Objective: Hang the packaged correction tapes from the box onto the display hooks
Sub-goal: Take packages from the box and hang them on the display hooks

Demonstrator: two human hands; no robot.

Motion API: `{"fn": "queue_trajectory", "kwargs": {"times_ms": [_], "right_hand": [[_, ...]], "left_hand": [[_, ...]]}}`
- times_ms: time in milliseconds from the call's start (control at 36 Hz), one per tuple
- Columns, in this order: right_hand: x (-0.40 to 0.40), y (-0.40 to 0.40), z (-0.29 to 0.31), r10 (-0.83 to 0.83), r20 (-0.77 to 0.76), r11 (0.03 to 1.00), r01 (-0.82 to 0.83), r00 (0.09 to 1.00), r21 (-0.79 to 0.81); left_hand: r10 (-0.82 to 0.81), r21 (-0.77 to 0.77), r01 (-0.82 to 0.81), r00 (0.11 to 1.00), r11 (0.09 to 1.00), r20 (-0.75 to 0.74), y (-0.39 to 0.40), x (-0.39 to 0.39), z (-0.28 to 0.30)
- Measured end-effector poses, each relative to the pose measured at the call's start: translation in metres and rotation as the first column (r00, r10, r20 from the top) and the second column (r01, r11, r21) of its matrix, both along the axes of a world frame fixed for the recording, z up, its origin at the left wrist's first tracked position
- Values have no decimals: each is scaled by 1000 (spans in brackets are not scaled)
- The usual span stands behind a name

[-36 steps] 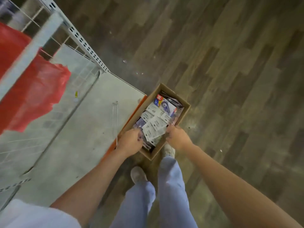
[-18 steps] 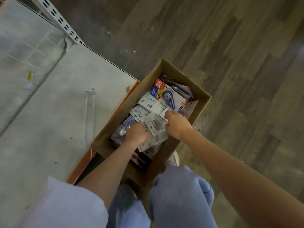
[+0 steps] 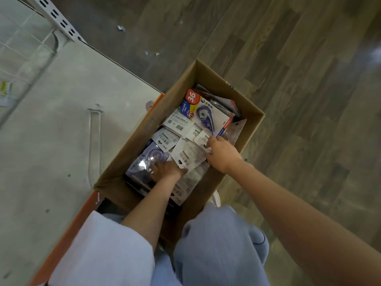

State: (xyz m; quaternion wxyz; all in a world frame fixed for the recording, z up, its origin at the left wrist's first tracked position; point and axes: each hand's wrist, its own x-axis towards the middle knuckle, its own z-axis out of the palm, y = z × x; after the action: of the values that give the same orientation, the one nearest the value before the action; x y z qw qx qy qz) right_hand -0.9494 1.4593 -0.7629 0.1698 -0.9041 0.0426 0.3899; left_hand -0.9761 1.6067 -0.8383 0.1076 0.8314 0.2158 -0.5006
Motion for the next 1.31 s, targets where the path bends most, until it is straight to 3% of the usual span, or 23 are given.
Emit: {"fn": "queue_trajectory", "kwargs": {"times_ms": [111, 167, 306, 389, 556, 750, 861, 1056, 1306], "right_hand": [[-1, -3, 8, -23, 1, 1000, 23, 1000, 10], [-3, -3, 12, -49, 1, 999, 49, 999, 14], [-15, 3, 32, -67, -37, 997, 69, 997, 38], [-26, 6, 55, -78, -66, 995, 82, 995, 57], [-41, 6, 123, -105, -85, 990, 112, 991, 89], [-47, 18, 222, -149, -63, 979, 156, 987, 132], [-45, 37, 276, -60, -9, 985, 61, 998, 159], [-36, 75, 359, 286, 122, 958, -283, 951, -41], [-25, 113, 450, 325, 243, 943, -332, 914, -15]], "left_hand": [[307, -187, -304, 952, 934, -15, -1, -4, 8], [382, -240, -371, 924, 897, -1, -1, -4, 15], [297, -231, -264, 948, 936, 119, -1, -1, 45], [329, -239, -284, 927, 929, 180, 0, 0, 71], [272, -168, -240, 940, 956, 206, 17, -11, 145], [411, -328, -337, 892, 882, 187, 44, -23, 264], [456, -392, -365, 874, 844, 168, 61, -20, 337], [357, -519, -212, 913, 828, 197, 103, -16, 451], [329, -563, -108, 893, 820, 307, 148, -16, 550]]}}
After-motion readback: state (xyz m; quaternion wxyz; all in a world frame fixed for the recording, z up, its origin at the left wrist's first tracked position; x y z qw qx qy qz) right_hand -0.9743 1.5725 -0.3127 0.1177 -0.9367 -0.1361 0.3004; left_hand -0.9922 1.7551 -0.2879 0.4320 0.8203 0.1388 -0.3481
